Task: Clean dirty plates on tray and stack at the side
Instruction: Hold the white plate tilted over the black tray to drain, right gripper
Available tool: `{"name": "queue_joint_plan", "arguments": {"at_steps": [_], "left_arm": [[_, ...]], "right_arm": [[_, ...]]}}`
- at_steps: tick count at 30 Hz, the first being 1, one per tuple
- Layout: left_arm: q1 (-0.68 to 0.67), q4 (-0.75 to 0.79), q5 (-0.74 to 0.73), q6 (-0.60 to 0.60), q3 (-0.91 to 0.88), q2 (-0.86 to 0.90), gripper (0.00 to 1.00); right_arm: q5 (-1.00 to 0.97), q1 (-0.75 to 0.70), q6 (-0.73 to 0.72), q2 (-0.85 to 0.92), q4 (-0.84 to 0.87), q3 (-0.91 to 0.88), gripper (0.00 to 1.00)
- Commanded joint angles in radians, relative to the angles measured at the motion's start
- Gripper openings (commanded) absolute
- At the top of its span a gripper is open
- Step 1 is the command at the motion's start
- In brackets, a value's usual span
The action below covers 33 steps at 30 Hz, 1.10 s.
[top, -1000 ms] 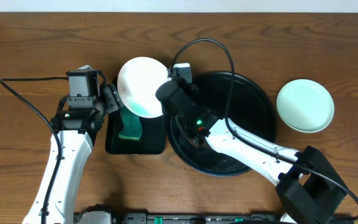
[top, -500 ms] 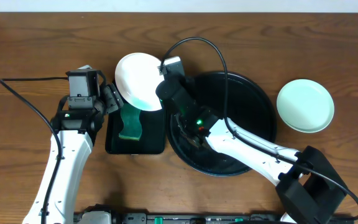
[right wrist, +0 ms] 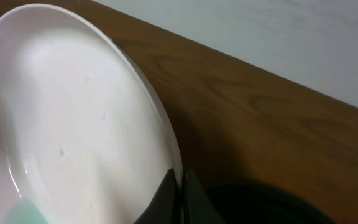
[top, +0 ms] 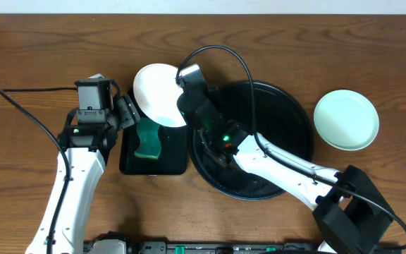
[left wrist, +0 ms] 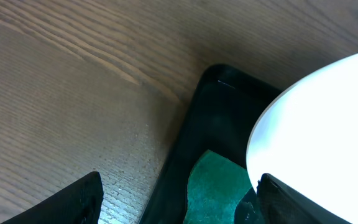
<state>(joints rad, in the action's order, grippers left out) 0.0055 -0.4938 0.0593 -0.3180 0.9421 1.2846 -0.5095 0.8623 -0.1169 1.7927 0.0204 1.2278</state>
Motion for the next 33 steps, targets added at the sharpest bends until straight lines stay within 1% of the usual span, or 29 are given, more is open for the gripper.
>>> {"name": "queue_joint_plan", "arguments": {"at_steps": [1, 9, 18, 27, 33], "left_arm": [[0.003, -0.002, 0.016, -0.009, 0.023, -0.005, 0.80], [0.003, -0.002, 0.016, -0.009, 0.023, -0.005, 0.80], [0.003, -0.002, 0.016, -0.009, 0.023, -0.005, 0.80], [0.003, -0.002, 0.016, -0.009, 0.023, -0.005, 0.80], [0.003, -0.002, 0.016, -0.009, 0.023, -0.005, 0.80]], "right_arm": [[-0.018, -0.006, 0.072, -0.001, 0.014, 0.017, 0.01], [-0.018, -0.006, 0.273, -0.001, 0.061, 0.017, 0.01], [-0.017, -0.006, 0.438, -0.001, 0.146, 0.017, 0.01], [-0.017, -0.004, 0.557, -0.001, 0.175, 0.017, 0.01], [-0.017, 0.003, 0.649, -0.001, 0.251, 0.017, 0.01]]}}
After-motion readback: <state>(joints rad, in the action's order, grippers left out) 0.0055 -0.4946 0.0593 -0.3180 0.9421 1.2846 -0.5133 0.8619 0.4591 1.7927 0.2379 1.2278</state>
